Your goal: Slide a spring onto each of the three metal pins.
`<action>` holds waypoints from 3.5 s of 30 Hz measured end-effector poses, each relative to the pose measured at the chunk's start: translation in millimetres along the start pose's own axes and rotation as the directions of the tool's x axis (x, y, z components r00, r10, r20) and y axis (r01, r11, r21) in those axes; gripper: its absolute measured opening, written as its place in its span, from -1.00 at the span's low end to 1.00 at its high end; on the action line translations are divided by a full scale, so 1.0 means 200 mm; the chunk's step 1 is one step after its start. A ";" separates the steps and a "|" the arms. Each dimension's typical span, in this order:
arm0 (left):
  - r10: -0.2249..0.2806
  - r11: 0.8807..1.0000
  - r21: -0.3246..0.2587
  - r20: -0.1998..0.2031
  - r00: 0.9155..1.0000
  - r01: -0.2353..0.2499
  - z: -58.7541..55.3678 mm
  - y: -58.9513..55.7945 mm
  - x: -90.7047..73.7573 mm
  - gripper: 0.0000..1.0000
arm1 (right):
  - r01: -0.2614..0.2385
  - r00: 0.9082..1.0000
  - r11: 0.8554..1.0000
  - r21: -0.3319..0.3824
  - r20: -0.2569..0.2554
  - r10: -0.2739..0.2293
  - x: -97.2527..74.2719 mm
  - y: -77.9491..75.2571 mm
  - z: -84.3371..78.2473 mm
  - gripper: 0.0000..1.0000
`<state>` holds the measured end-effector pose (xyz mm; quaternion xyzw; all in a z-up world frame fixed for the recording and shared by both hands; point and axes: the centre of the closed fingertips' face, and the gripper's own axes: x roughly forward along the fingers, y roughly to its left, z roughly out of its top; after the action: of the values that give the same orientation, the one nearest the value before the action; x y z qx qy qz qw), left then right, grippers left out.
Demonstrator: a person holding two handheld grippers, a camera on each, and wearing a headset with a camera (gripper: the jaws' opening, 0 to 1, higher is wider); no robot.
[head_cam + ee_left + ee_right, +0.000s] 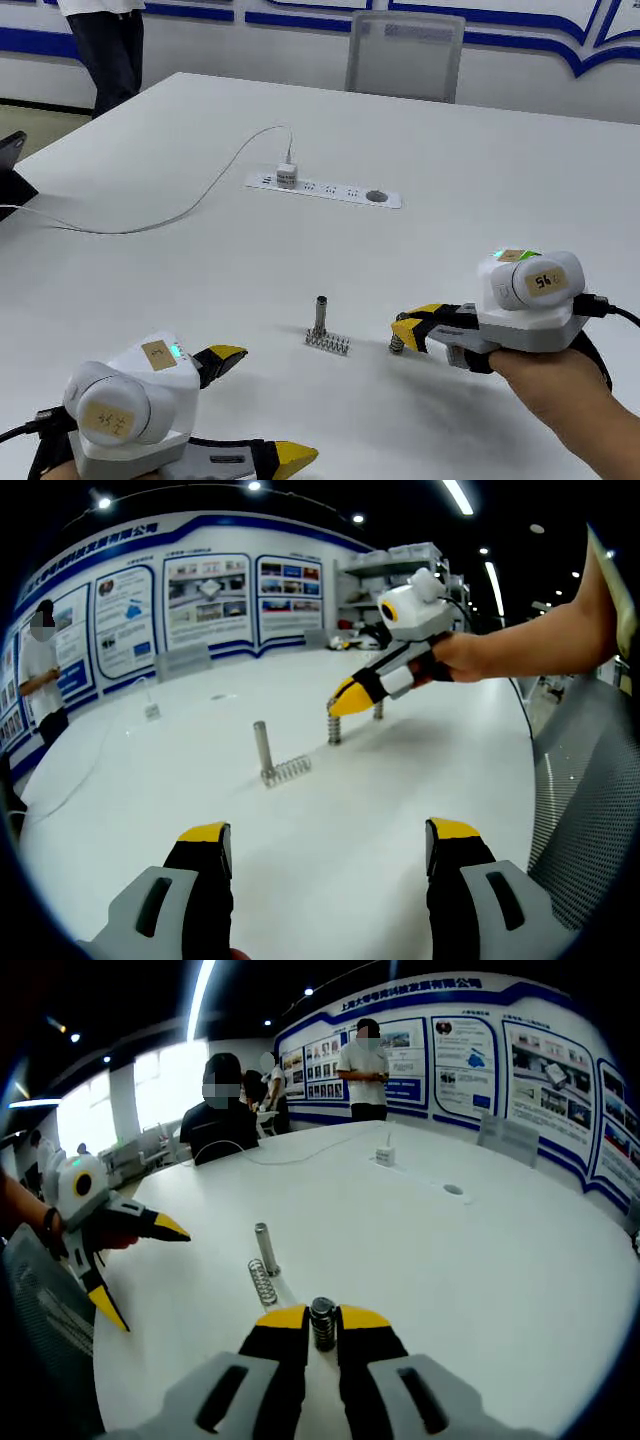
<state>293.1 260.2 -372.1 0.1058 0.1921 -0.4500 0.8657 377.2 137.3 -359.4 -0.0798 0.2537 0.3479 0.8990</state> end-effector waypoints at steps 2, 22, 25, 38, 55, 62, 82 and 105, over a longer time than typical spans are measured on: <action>0.001 1.000 -0.001 0.000 1.000 -0.001 0.00 0.00 0.00 0.62 | -0.001 1.000 1.000 0.004 0.000 0.001 0.00 0.00 0.00 -0.75; 0.004 1.000 0.001 0.000 1.000 -0.004 0.00 0.01 0.00 0.62 | 0.022 0.998 0.999 -0.025 0.063 -0.021 -0.07 0.01 0.10 -0.61; 0.004 1.000 0.001 0.001 1.000 -0.004 0.00 0.00 0.00 0.62 | 0.016 0.997 0.999 -0.037 0.076 -0.013 -0.07 0.03 0.14 -0.61; 0.007 1.000 0.001 0.001 1.000 -0.007 0.00 0.01 0.00 0.62 | -0.034 0.997 0.996 -0.083 0.068 0.040 -0.02 0.14 0.17 -0.61; 0.009 1.000 0.002 -0.002 1.000 -0.009 0.00 0.01 -0.01 0.61 | -0.100 0.995 0.990 -0.099 -0.013 0.099 0.12 0.24 0.05 -0.62; 0.008 1.000 0.001 -0.004 1.000 -0.008 -0.01 0.02 -0.01 0.61 | -0.114 0.993 0.988 -0.105 -0.044 0.110 0.18 0.26 0.01 -0.62; 0.022 1.000 -0.005 -0.011 1.000 -0.022 -0.02 0.03 -0.02 0.60 | -0.135 0.986 0.982 -0.132 -0.119 0.120 0.27 0.26 -0.07 -0.68; 0.026 1.000 -0.005 -0.013 1.000 -0.026 -0.02 0.04 -0.02 0.59 | -0.163 0.979 0.974 -0.158 -0.146 0.140 0.26 0.32 -0.10 -0.76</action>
<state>295.5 269.2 -374.2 0.1090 0.1974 -0.4376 0.8704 359.5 208.6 -401.1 -0.1593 0.2885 0.4296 0.8408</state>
